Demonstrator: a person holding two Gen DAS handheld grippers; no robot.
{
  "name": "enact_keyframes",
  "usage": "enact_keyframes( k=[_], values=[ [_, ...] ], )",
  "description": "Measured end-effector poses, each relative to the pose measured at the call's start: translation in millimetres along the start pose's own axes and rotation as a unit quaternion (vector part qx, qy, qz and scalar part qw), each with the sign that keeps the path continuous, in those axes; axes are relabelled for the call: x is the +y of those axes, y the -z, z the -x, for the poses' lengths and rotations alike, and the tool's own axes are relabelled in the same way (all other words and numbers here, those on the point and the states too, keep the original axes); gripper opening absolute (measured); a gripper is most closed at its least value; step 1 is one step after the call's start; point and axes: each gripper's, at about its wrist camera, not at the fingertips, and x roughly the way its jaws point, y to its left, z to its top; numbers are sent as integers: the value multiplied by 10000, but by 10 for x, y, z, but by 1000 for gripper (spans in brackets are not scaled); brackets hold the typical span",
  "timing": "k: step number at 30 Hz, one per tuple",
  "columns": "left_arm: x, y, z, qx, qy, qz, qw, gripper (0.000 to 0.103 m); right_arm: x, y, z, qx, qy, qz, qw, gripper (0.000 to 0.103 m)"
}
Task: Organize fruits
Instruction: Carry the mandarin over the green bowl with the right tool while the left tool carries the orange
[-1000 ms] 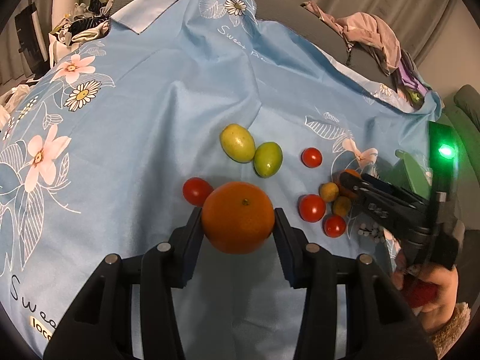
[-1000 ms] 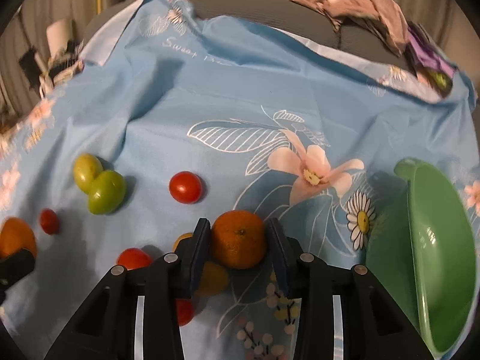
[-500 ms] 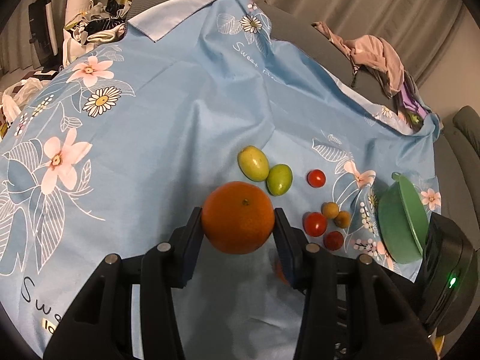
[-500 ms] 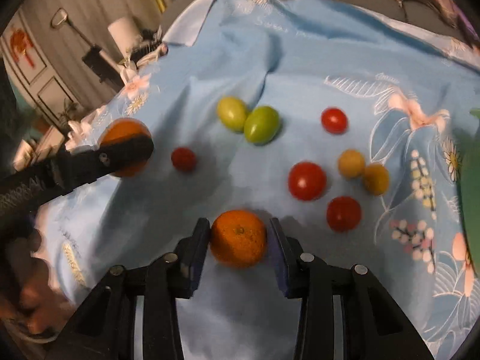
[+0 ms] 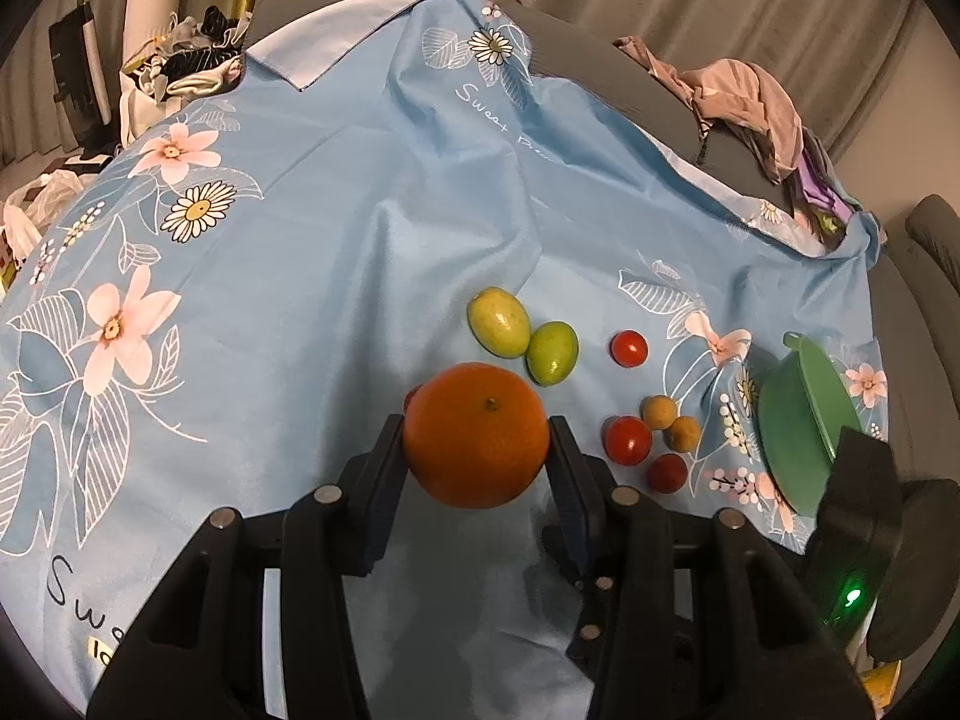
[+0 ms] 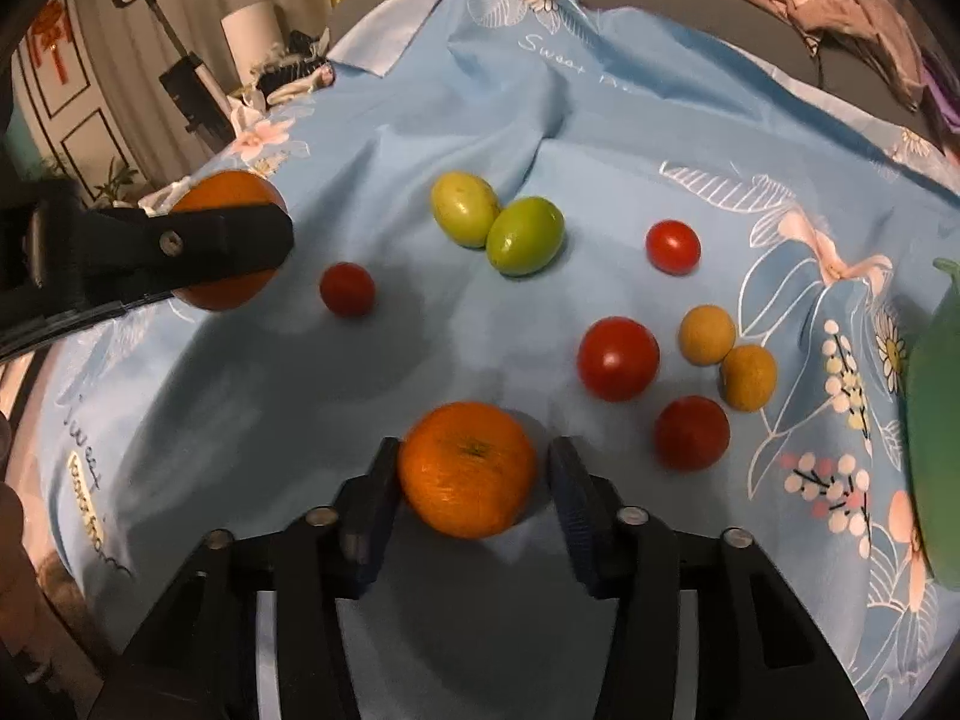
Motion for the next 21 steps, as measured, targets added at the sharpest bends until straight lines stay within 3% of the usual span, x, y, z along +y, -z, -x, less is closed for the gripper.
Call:
enact_keyframes(
  k=[5,12,17,21],
  values=[
    [-160,36,96,-197,-106,-275,9994,46,-216,-62,269,-264,-86,-257,9993,43],
    [-633,46,235,-338,379,-702,9962,46,-780,-173,946,-1160,-53,-923,9889,43],
    [-1105,38,168,-301,922,-750,9925,46,-1354,-61,1305,-1603,714,-1562,9720,43],
    [-1591,81,6,-189,961,-1226,9876,46,-1793,58,1499,-1781,1190,-2013,9558,43]
  ],
)
